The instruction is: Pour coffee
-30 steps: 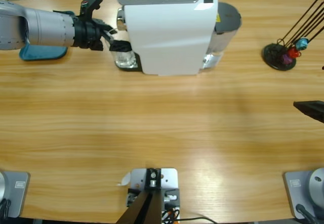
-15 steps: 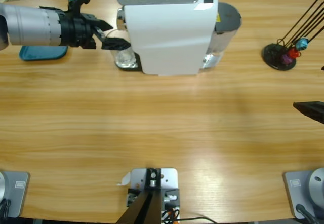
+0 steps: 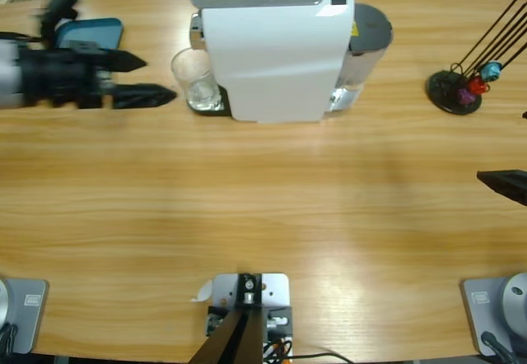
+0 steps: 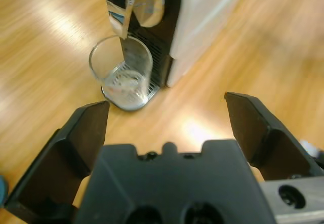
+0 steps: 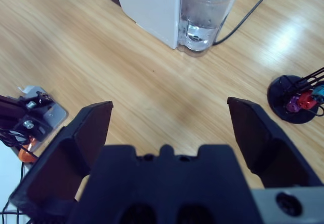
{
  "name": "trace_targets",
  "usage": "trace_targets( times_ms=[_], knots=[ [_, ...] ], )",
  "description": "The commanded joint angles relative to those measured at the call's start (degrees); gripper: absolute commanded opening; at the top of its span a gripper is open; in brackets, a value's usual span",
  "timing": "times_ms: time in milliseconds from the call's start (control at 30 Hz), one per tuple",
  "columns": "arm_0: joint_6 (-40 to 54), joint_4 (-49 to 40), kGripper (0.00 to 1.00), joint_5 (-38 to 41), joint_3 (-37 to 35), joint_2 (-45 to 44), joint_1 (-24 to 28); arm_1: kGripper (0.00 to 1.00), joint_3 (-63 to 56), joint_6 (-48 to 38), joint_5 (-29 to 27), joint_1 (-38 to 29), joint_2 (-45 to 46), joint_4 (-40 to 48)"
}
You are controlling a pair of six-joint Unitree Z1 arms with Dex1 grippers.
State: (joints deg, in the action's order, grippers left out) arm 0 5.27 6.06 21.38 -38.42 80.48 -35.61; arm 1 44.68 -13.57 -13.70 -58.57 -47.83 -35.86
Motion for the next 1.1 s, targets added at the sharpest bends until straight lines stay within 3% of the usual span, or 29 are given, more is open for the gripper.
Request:
trace_targets(
  times_ms=[33, 100, 200, 400, 533, 567, 600, 633, 867, 1100],
  knots=[
    [-0.86, -22.83, 0.941, -8.62, -4.40, -24.30, 0.28, 0.965, -0.35, 1.11, 0.46, 0.56, -3.11, -0.07],
    [-0.59, -25.80, 0.935, -10.24, -3.75, -28.76, 0.28, 0.922, -0.24, 1.90, -0.08, 0.56, -4.88, 0.48],
    [-0.68, -29.16, 0.924, -11.98, -1.69, -33.79, 0.28, 0.941, -0.50, 2.78, -1.02, 0.62, -7.34, 1.90],
    [-0.40, -34.96, 0.922, -14.51, -2.68, -34.95, 0.28, 0.897, 0.94, 3.47, 1.04, 6.84, -12.93, 5.89],
    [0.41, -34.85, 0.933, -15.53, -1.11, -35.56, 0.28, 0.600, 3.05, 3.66, 6.75, 14.49, -14.30, 6.72],
    [0.57, -34.69, 0.936, -15.71, -0.76, -35.63, 0.28, 0.445, 3.43, 3.98, 8.56, 16.17, -14.83, 7.31],
    [0.73, -34.34, 0.936, -16.52, 0.05, -36.04, 0.28, 0.168, 4.15, 4.35, 9.85, 17.55, -15.69, 7.56],
    [0.83, -33.85, 0.937, -17.45, 0.80, -36.48, 0.28, 0.000, 5.70, 4.80, 10.59, 18.85, -17.40, 7.38],
    [0.67, -30.35, 0.931, -23.93, 2.76, -37.36, 0.28, 0.000, 14.51, 7.19, 12.89, 20.08, -27.35, 6.61],
    [0.18, -28.91, 0.927, -24.46, 4.09, -36.27, 0.29, 0.000, 19.75, 9.09, 12.92, 20.74, -32.71, 6.91]
  ],
)
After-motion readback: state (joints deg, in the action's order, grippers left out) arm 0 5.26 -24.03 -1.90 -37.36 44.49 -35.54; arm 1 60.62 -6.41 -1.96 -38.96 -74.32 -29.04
